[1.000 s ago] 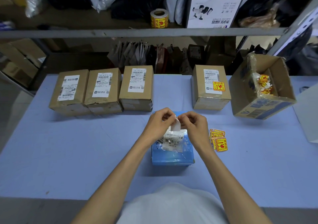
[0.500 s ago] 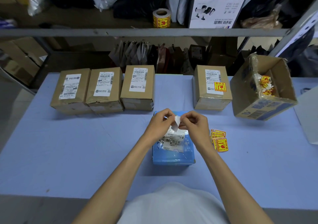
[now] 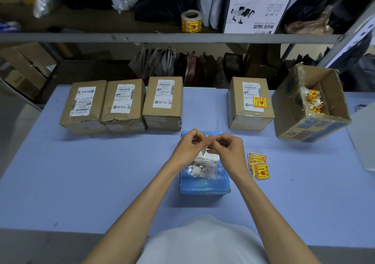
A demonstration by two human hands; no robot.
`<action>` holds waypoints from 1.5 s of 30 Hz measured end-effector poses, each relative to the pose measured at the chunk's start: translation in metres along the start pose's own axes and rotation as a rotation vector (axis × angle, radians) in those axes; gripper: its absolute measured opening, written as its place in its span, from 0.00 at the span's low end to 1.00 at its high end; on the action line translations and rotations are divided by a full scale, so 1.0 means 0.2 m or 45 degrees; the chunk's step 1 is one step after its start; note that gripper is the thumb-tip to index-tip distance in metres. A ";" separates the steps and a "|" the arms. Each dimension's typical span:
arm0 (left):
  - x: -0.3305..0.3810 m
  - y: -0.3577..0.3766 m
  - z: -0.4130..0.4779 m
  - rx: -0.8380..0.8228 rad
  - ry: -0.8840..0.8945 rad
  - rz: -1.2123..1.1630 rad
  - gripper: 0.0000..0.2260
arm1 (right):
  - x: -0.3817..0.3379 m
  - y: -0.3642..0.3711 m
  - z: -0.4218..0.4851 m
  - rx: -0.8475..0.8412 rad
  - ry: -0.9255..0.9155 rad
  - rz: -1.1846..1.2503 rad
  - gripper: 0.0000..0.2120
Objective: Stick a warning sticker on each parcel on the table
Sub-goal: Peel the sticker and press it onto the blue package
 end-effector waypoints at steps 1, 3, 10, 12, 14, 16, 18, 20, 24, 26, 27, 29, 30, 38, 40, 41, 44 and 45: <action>0.00 0.00 0.00 -0.004 0.011 0.020 0.13 | -0.01 0.00 0.00 -0.004 -0.010 -0.014 0.05; 0.01 0.01 0.00 -0.038 0.031 0.025 0.11 | -0.01 0.00 0.00 -0.007 -0.010 -0.012 0.04; -0.11 -0.07 0.04 0.073 -0.110 -0.212 0.06 | 0.01 -0.05 0.00 0.079 0.024 0.066 0.04; -0.10 -0.06 0.04 0.072 -0.124 -0.251 0.04 | 0.00 -0.03 0.00 0.080 0.002 0.041 0.04; -0.07 -0.03 0.03 0.059 -0.104 -0.260 0.09 | -0.01 -0.02 -0.01 0.076 -0.011 0.042 0.04; -0.04 -0.02 0.02 0.067 -0.057 -0.201 0.12 | -0.01 -0.01 -0.01 0.061 -0.010 0.050 0.06; -0.03 -0.03 0.02 0.096 -0.016 -0.176 0.10 | -0.01 -0.01 -0.01 0.060 0.007 0.082 0.05; -0.04 -0.05 0.03 0.118 -0.022 -0.204 0.08 | -0.01 -0.01 -0.01 0.059 0.023 0.118 0.04; -0.05 -0.06 0.03 0.094 -0.048 -0.230 0.09 | -0.01 0.00 -0.02 0.049 0.046 0.156 0.05; -0.07 -0.07 0.04 0.078 -0.064 -0.254 0.11 | -0.01 0.00 -0.02 0.041 0.055 0.174 0.05; -0.08 -0.08 0.04 0.076 -0.072 -0.270 0.12 | -0.01 0.01 -0.02 0.038 0.061 0.179 0.05; -0.09 -0.09 0.05 0.068 -0.083 -0.299 0.14 | -0.01 0.01 -0.02 0.038 0.071 0.185 0.05; -0.09 -0.08 0.05 0.060 -0.090 -0.319 0.15 | -0.01 0.01 -0.02 0.041 0.074 0.189 0.05; -0.13 -0.09 0.05 0.041 -0.161 -0.637 0.13 | -0.02 -0.03 -0.02 0.074 0.079 0.220 0.05; -0.18 -0.14 0.06 0.166 -0.202 -0.641 0.08 | -0.03 -0.04 -0.01 0.096 0.075 0.207 0.04; -0.19 -0.16 0.05 0.210 -0.208 -0.630 0.05 | -0.03 -0.05 -0.01 0.111 0.078 0.199 0.04; -0.18 -0.20 0.03 0.264 -0.199 -0.566 0.02 | 0.00 -0.08 -0.01 0.181 0.100 0.184 0.04; -0.17 -0.20 0.03 0.277 -0.215 -0.512 0.03 | 0.01 -0.09 -0.01 0.199 0.108 0.179 0.03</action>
Point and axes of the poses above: each hand's wrist, its own z-axis towards the middle knuckle, its own y-axis out of the palm, x = y × z, the point moved 10 cm from there along z, towards the middle knuckle, and after that the axes turned 6 degrees about -y, right-handed, at the moved point
